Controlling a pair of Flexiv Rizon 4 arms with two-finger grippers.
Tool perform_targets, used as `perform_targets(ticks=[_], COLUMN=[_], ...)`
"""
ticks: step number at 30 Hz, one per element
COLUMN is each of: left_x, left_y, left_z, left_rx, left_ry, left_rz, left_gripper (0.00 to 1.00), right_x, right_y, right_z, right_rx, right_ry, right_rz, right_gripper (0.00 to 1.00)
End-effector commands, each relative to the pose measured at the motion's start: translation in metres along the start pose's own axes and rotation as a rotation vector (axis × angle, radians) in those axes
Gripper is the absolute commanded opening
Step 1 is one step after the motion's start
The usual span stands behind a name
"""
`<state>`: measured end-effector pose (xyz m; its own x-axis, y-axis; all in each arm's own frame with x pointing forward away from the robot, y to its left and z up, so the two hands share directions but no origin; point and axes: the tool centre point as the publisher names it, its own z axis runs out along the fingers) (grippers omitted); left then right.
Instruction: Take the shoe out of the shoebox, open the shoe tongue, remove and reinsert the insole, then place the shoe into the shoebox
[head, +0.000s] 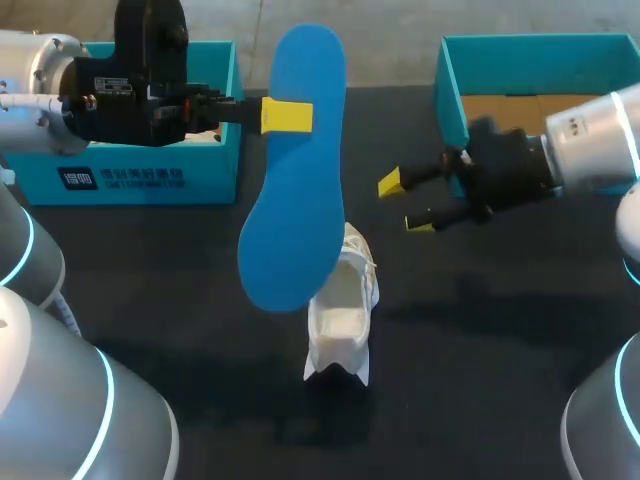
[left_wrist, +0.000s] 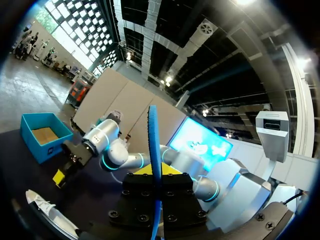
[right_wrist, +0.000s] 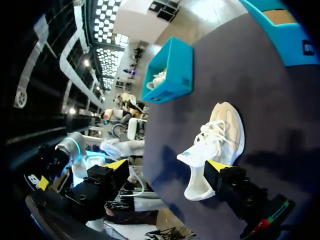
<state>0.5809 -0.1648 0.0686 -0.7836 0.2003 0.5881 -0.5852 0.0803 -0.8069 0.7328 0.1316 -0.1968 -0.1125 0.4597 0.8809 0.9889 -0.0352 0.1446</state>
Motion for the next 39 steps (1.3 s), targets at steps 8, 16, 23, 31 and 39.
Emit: perform_targets(ticks=[8,16,23,31,39], left_x=[-0.001,-0.001,-0.001,-0.009,-0.032], left_y=[0.000,0.000,0.000,-0.005,-0.025], left_z=[0.001,0.001,0.001,-0.009,-0.025], left_rx=[0.000,0.000,0.000,0.066,0.102], left_ry=[0.002,0.002,0.002,-0.021,-0.081], left_rz=[0.000,0.000,0.000,0.069,0.409], left_gripper=[0.00,0.00,0.00,0.00,0.00], right_x=[0.018,0.031,0.037,0.038,0.038], right_y=[-0.009,-0.008,-0.003,-0.003,-0.003], right_z=[-0.034,-0.038,-0.040,-0.041,-0.041], right_rx=[-0.038,-0.015,-0.002,-0.003,-0.003], right_ry=[0.166,0.183,0.200,0.216,0.216], right_rz=[0.031,0.041,0.065,0.057,0.057], right_gripper=[1.00,1.00,1.00,1.00,1.00])
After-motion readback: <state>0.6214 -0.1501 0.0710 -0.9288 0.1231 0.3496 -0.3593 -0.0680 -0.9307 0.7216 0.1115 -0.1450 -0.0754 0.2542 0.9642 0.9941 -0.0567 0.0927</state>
